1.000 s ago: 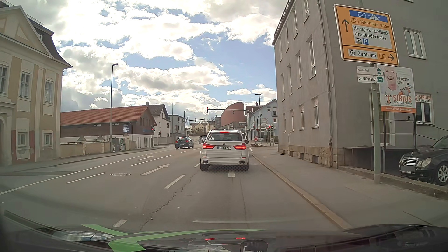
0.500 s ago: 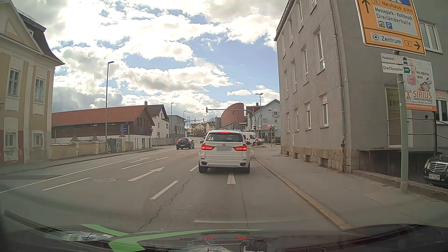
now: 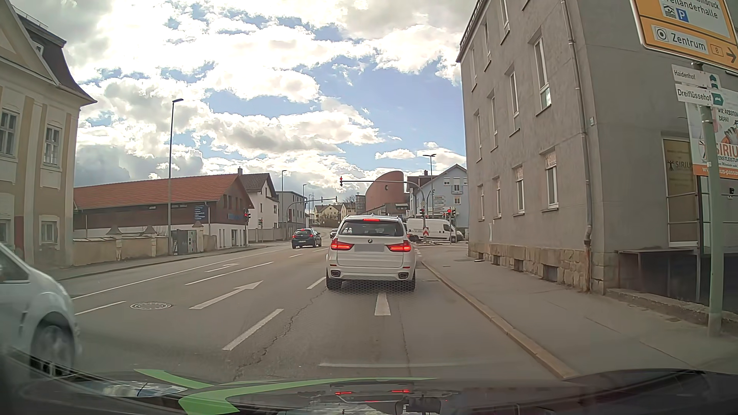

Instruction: Follow the waypoints while adhering to traffic rules and regulations

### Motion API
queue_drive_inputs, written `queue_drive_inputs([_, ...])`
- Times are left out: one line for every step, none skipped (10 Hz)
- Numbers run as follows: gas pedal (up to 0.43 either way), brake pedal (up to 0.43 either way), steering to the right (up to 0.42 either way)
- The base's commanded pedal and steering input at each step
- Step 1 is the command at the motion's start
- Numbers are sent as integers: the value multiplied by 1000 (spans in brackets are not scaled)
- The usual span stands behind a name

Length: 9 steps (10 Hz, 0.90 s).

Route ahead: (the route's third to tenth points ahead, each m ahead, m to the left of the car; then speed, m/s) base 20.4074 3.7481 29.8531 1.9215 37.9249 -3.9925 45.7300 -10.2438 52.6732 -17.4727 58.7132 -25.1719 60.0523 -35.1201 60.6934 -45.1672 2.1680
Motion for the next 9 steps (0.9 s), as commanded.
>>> queue_drive_inputs([0, 0, -9])
queue_drive_inputs([0, 0, -9])
queue_drive_inputs([0, 0, -8])
queue_drive_inputs([0, 18, -8])
queue_drive_inputs([0, 91, -8])
queue_drive_inputs([0, 122, -8])
queue_drive_inputs([0, 128, -8])
queue_drive_inputs([0, 128, -8])
queue_drive_inputs([0, 128, -7])
